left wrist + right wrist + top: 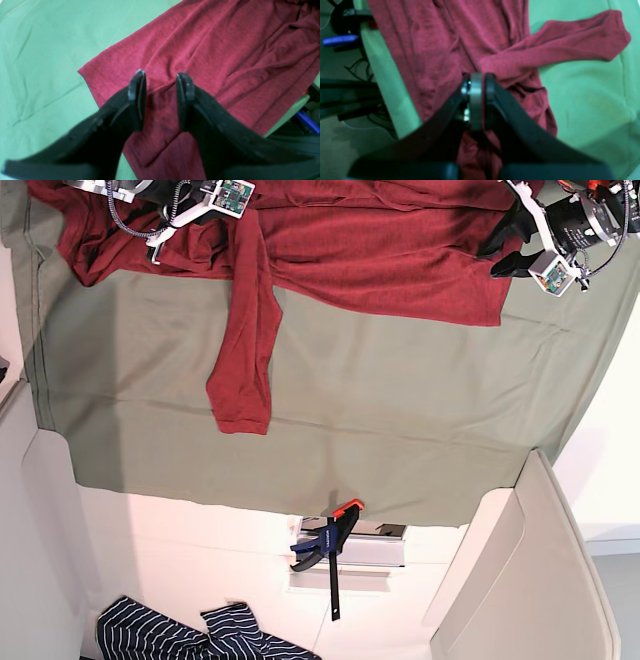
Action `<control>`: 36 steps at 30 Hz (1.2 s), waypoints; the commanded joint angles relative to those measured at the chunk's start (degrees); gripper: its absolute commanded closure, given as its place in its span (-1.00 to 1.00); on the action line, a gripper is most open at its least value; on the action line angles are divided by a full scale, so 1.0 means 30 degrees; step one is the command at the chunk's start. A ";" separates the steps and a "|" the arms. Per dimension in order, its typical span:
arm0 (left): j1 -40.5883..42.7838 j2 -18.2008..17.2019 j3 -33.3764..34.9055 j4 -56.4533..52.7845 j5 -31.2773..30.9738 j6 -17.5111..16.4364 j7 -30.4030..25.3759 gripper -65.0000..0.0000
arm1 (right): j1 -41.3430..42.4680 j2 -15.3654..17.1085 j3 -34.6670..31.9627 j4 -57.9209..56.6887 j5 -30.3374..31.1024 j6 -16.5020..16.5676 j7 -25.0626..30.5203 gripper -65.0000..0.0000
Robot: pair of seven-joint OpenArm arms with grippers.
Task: Fold the T-shirt properly
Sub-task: 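Drag the grasped sleeve toward the shirt body with the right gripper, then move the left gripper over the shirt toward the hanging sleeve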
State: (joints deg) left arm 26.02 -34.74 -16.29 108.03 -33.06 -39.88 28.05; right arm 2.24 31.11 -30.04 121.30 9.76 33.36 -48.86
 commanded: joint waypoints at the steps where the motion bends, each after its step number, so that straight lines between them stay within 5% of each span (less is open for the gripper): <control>1: -0.0102 -0.0277 -0.0182 0.0270 -0.0284 -0.0041 -0.0408 0.28 | 0.0270 0.0138 0.0095 0.0357 -0.0051 -0.0211 0.0423 1.00; 5: -0.0102 -0.0270 -0.0182 0.0270 -0.0350 -0.0041 -0.0415 0.28 | 0.0357 0.0095 0.0095 0.0372 -0.0262 -0.0270 0.0423 0.96; 8: -0.0102 -0.0270 -0.0182 0.0270 -0.0350 -0.0041 -0.0415 0.28 | 0.0364 0.0087 0.0270 0.0437 -0.0335 -0.0889 0.0911 0.11; 10: -0.0102 -0.0270 -0.0182 0.0270 -0.0350 -0.0041 -0.0423 0.28 | 0.0364 0.0007 0.0568 0.0612 -0.0721 -0.1457 0.1341 -0.15; 14: -0.0102 -0.0270 -0.0182 0.0270 -0.0350 -0.0041 -0.0423 0.28 | 0.0364 -0.0831 0.1785 0.1377 -0.2069 -0.3293 0.1800 -0.15; 20: -0.0102 -0.0270 -0.0182 0.0270 -0.0350 -0.0041 -0.0430 0.28 | 0.0408 -0.2958 0.4597 0.1661 -0.4962 -0.8415 0.1996 -0.15; 24: -0.0109 -0.0270 -0.0182 0.0270 -0.0342 -0.0041 -0.1071 0.28 | 0.0801 -0.4481 0.6594 0.1654 -0.6404 -1.0448 0.1858 -0.15; 36: -0.1195 -0.0270 -0.0182 0.0270 -0.0284 -0.0041 -0.1151 0.28 | -0.0197 -0.5064 0.7482 0.0765 -0.5020 -1.1067 0.1756 -0.15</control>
State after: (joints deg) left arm 22.96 -34.72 -16.29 108.03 -32.95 -39.88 26.11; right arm 0.60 15.64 -7.94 122.72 -4.54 0.95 -45.17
